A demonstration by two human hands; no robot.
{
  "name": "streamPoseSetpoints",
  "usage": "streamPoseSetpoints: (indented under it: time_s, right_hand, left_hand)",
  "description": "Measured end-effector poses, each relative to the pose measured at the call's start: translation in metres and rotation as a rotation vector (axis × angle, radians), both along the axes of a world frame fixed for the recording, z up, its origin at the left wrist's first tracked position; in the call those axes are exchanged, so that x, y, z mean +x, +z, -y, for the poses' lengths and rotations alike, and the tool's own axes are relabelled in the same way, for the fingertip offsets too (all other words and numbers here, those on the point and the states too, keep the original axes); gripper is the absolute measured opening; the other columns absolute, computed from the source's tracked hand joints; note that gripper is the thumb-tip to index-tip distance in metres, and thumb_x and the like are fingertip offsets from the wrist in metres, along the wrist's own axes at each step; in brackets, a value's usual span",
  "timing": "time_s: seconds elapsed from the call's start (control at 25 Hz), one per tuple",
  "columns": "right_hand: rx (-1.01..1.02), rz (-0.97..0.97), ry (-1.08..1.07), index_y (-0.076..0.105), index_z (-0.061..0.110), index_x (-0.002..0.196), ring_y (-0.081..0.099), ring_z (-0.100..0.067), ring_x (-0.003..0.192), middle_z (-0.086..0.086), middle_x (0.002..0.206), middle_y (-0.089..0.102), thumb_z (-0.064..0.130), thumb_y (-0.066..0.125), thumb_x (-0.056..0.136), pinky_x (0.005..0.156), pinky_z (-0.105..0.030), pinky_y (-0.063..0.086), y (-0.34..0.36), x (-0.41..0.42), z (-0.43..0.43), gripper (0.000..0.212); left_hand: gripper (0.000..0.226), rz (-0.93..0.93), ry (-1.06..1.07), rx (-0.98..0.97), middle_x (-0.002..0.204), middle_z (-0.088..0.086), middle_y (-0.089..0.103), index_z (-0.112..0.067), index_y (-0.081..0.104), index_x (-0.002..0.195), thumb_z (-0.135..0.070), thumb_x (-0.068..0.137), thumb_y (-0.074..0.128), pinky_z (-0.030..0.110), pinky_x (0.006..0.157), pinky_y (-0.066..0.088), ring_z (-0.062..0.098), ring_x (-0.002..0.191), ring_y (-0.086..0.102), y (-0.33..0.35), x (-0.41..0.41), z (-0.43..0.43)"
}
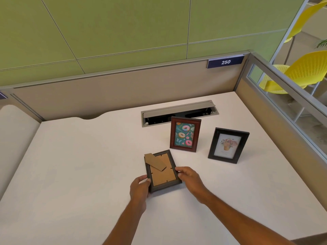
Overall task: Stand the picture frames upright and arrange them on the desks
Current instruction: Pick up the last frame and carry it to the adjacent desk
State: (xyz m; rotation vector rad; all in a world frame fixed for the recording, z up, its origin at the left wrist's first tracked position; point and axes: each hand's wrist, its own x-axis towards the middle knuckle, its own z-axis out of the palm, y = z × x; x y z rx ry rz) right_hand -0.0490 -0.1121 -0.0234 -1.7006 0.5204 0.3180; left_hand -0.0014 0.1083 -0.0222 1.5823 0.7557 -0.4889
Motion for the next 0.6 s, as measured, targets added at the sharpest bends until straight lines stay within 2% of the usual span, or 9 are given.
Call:
streamPoseSetpoints:
  time_s: [0.08, 0.2, 0.36, 0.48, 0.6]
  right_hand:
    - [-0.037, 0.029, 0.004, 0.068, 0.020, 0.140, 0.063, -0.019, 0.132, 0.003, 0.136, 0.068, -0.006, 0.054, 0.106, 0.090, -0.012, 0.053, -0.001, 0.001, 0.006, 0.046]
    - [-0.131, 0.120, 0.067, 0.069, 0.020, 0.138, 0.064, -0.018, 0.130, 0.003, 0.134, 0.067, -0.020, 0.057, 0.096, 0.094, -0.015, 0.056, 0.003, 0.005, 0.011, 0.060]
    - [-0.340, 0.280, 0.135, 0.075, 0.013, 0.132, 0.064, -0.020, 0.122, -0.005, 0.131, 0.067, -0.019, 0.065, 0.095, 0.105, -0.025, 0.058, 0.010, 0.015, 0.006, 0.050]
    - [-0.409, 0.395, 0.157, 0.079, 0.010, 0.130, 0.061, -0.012, 0.122, -0.001, 0.133, 0.069, -0.016, 0.070, 0.094, 0.105, -0.006, 0.045, 0.016, 0.021, 0.004, 0.045]
    - [-0.340, 0.454, 0.117, 0.081, 0.010, 0.125, 0.069, -0.006, 0.115, 0.003, 0.127, 0.075, -0.010, 0.072, 0.096, 0.104, -0.005, 0.046, 0.023, 0.027, 0.002, 0.036]
  left_hand:
    - [0.022, -0.003, -0.007, -0.049, 0.119, 0.020, 0.078, -0.014, 0.069, 0.125, -0.002, 0.107, 0.067, 0.054, 0.097, 0.066, 0.037, 0.112, 0.077, 0.007, 0.004, -0.005]
    - [0.022, 0.019, -0.014, -0.121, 0.115, 0.023, 0.079, -0.009, 0.069, 0.124, 0.002, 0.106, 0.065, 0.045, 0.082, 0.069, 0.036, 0.105, 0.079, 0.020, 0.012, -0.014]
    - [0.022, 0.013, 0.009, -0.210, 0.116, 0.027, 0.079, 0.001, 0.070, 0.126, 0.005, 0.104, 0.066, 0.039, 0.072, 0.069, 0.036, 0.101, 0.079, 0.035, 0.021, -0.020]
    - [0.020, 0.007, 0.078, -0.300, 0.110, 0.027, 0.079, 0.008, 0.072, 0.119, 0.005, 0.100, 0.070, 0.036, 0.064, 0.070, 0.033, 0.091, 0.080, 0.045, 0.026, -0.021]
    - [0.012, 0.032, 0.148, -0.368, 0.098, 0.026, 0.078, 0.007, 0.072, 0.108, 0.003, 0.097, 0.073, 0.031, 0.059, 0.068, 0.030, 0.076, 0.081, 0.058, 0.034, -0.020]
